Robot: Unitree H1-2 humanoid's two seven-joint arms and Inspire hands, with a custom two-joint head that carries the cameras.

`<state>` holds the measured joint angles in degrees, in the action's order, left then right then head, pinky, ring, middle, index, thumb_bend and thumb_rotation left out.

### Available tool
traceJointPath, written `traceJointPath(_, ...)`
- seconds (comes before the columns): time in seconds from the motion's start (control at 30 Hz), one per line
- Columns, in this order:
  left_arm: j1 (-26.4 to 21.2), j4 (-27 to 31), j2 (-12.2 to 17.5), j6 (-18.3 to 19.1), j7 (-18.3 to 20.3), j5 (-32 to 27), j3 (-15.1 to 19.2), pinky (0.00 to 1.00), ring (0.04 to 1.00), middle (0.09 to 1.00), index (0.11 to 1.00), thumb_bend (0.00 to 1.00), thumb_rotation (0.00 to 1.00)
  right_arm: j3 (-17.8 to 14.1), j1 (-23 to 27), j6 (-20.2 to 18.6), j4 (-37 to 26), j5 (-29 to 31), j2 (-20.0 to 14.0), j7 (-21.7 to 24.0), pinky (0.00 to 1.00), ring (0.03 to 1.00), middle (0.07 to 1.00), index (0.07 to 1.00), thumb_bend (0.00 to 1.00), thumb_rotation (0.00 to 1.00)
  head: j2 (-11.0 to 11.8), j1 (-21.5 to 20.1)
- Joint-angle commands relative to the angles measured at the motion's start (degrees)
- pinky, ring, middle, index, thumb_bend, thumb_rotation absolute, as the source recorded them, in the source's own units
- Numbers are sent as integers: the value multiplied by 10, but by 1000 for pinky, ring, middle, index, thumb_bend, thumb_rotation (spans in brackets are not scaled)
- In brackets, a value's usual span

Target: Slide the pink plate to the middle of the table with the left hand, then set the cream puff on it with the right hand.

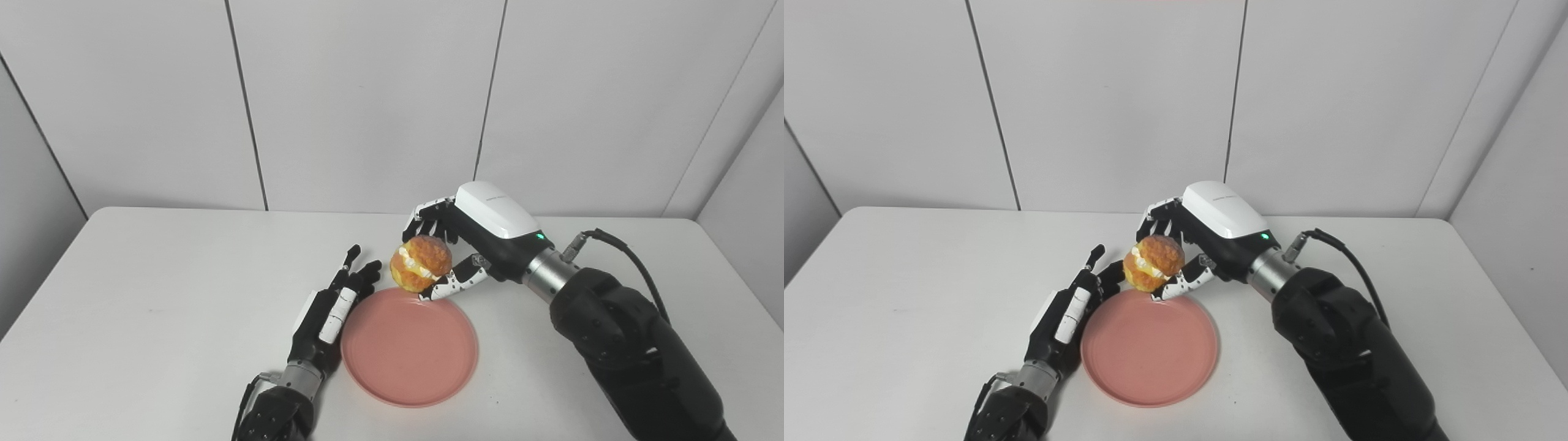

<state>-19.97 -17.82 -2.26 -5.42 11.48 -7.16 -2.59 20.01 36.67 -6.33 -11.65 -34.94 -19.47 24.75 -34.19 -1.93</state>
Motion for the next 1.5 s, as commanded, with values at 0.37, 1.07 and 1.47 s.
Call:
traceJointPath(0.37,24,-11,-16,0,-2,-7,-1,947,899,881,979,976,866,31,13,44,38,-7,-2,-3,360,417,499,510,517,0,-7,0)
traceJointPath(1.07,26,-2,-14,9,7,-24,1,991,918,901,981,939,860,95,30,109,104,-62,-3,29,390,445,525,473,516,0,-11,-15)
traceJointPath(1.47,28,2,-15,17,4,-22,0,980,927,896,974,961,857,94,30,119,107,-75,-4,41,369,433,520,491,515,0,-12,-15)
